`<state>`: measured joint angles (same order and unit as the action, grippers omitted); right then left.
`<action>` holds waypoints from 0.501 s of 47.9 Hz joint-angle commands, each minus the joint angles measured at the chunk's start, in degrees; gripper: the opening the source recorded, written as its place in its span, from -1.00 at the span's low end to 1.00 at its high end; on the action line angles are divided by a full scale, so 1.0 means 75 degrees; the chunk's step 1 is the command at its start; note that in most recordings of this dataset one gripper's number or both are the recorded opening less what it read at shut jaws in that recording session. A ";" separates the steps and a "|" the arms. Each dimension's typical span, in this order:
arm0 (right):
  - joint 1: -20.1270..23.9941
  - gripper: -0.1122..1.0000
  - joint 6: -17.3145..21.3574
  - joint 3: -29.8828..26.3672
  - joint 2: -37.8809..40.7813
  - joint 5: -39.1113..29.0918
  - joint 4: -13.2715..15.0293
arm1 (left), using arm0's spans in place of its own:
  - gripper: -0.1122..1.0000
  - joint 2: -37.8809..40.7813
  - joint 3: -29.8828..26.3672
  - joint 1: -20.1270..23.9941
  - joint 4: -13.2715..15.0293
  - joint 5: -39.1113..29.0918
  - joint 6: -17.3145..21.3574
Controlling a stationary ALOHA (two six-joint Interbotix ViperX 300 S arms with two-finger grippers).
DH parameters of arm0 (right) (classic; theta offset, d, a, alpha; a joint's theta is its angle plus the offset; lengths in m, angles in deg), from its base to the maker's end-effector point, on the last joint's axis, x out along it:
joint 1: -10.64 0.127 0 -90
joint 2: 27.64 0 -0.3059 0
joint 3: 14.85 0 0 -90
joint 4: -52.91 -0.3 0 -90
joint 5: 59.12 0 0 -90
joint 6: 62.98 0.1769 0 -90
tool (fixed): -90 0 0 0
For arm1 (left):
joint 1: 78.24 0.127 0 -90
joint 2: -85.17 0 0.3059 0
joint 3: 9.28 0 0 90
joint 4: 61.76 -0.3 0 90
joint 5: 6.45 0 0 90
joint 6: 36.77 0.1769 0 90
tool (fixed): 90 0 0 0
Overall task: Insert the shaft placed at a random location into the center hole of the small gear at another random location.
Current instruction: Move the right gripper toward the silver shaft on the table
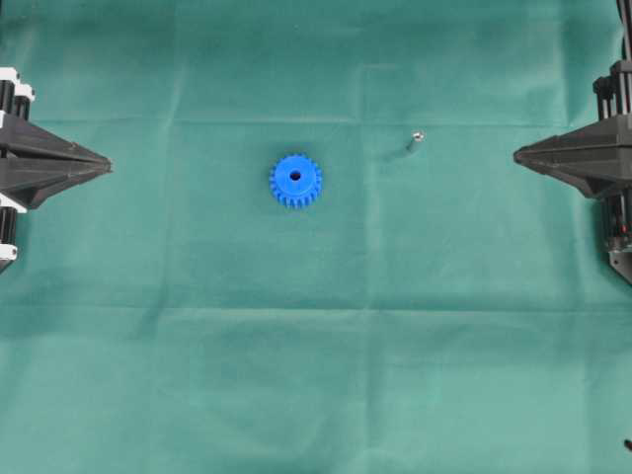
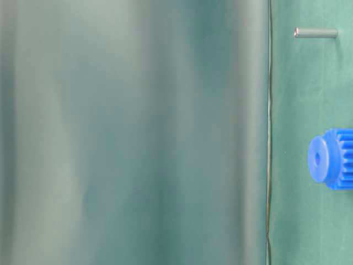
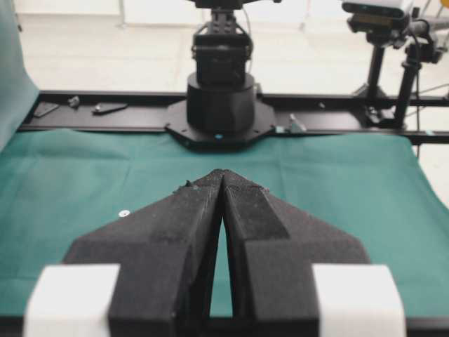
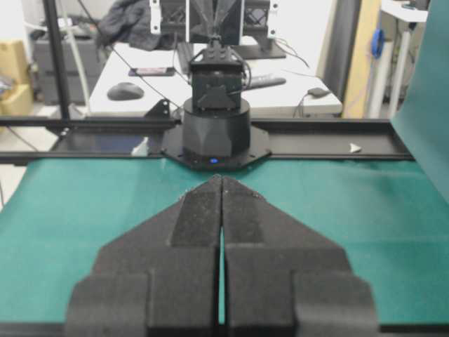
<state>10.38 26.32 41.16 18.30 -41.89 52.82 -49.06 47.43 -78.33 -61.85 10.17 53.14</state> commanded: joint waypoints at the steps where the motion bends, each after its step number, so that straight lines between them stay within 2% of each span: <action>1: -0.0105 -0.78 0.0047 -0.0141 0.0059 -0.0023 0.0023 | -0.79 0.0070 -0.0270 0.0023 -0.0117 -0.0070 0.0012; 11: -0.0598 -0.78 0.0023 -0.0105 0.0328 -0.0199 0.0023 | -0.79 -0.0047 -0.0270 0.0023 -0.0117 -0.0188 0.0035; 20: -0.1125 -0.78 0.0023 0.0012 0.1102 -0.0105 0.0023 | -0.79 -0.0047 -0.0270 0.0023 -0.0117 -0.0316 0.0035; 24: -0.1383 -0.59 0.0035 0.0035 0.1605 -0.0023 0.0023 | -0.79 -0.0059 -0.0258 0.0023 -0.0117 -0.0375 0.0035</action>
<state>1.50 26.23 42.03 27.44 -43.12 52.91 -49.68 46.90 -78.24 -62.55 7.35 53.31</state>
